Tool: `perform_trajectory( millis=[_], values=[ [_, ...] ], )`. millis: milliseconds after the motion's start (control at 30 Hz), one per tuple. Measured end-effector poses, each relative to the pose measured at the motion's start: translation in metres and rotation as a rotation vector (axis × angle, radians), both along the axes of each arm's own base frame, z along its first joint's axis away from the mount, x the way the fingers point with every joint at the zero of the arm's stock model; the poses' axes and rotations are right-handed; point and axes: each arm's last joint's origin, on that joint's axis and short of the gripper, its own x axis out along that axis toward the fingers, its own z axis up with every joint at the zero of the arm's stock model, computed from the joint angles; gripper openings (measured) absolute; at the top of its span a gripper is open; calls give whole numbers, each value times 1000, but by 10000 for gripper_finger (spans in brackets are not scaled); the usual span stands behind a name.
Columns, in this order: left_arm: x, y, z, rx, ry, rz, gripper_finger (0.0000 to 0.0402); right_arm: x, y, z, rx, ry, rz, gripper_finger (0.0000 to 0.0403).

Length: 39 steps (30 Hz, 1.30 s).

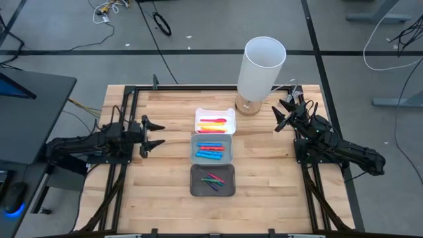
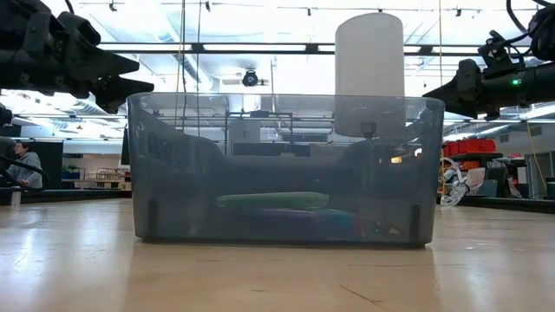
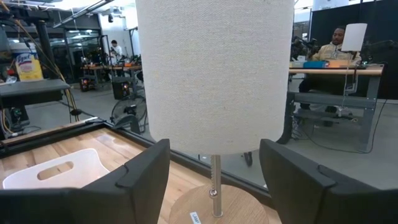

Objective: Pick & Place Markers
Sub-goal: Return to Home Position

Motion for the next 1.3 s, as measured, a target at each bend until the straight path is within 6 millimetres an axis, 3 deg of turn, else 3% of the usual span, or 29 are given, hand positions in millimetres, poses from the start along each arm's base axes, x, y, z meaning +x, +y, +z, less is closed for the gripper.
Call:
perform_trajectory(
  millis=[1300],
  values=[
    [0,0,3,3,-30,-7,303,0,0,0,0,0,0,251]
  ],
)
